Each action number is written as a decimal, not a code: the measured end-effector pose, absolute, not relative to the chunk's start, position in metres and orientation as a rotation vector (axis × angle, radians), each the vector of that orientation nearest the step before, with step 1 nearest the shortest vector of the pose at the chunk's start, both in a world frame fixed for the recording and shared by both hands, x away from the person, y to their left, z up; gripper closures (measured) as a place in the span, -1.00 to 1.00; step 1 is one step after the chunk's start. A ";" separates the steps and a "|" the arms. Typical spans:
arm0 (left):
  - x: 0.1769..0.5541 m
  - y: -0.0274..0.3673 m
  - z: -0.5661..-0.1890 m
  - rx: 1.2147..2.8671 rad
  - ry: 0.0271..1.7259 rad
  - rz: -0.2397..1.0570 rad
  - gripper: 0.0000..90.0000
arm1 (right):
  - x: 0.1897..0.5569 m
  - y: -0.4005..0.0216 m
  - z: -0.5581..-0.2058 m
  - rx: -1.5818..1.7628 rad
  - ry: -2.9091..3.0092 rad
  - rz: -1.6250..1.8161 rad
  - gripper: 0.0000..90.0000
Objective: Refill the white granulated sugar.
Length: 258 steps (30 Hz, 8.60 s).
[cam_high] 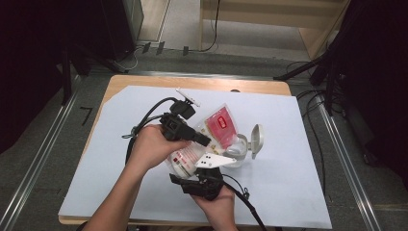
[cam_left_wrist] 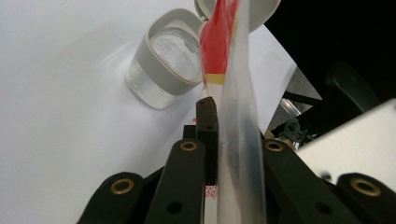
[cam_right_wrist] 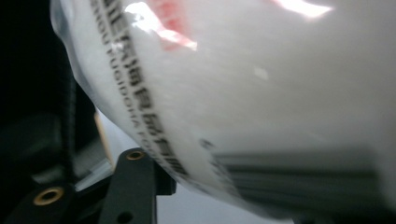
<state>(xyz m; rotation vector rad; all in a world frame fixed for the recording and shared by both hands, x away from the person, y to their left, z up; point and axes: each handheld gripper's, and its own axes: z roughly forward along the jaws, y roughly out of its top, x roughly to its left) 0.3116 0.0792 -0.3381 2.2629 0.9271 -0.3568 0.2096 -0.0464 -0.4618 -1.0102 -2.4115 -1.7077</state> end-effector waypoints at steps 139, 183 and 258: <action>0.310 0.069 -0.306 2.214 0.915 -0.214 0.78 | 0.222 -0.041 -0.427 -1.077 -2.258 -1.730 0.40; 0.310 0.071 -0.308 2.221 0.924 -0.225 0.78 | 0.220 -0.038 -0.427 -1.060 -2.267 -1.714 0.40; 0.306 0.069 -0.305 2.240 0.893 -0.184 0.76 | 0.219 -0.036 -0.428 -1.034 -2.259 -1.752 0.39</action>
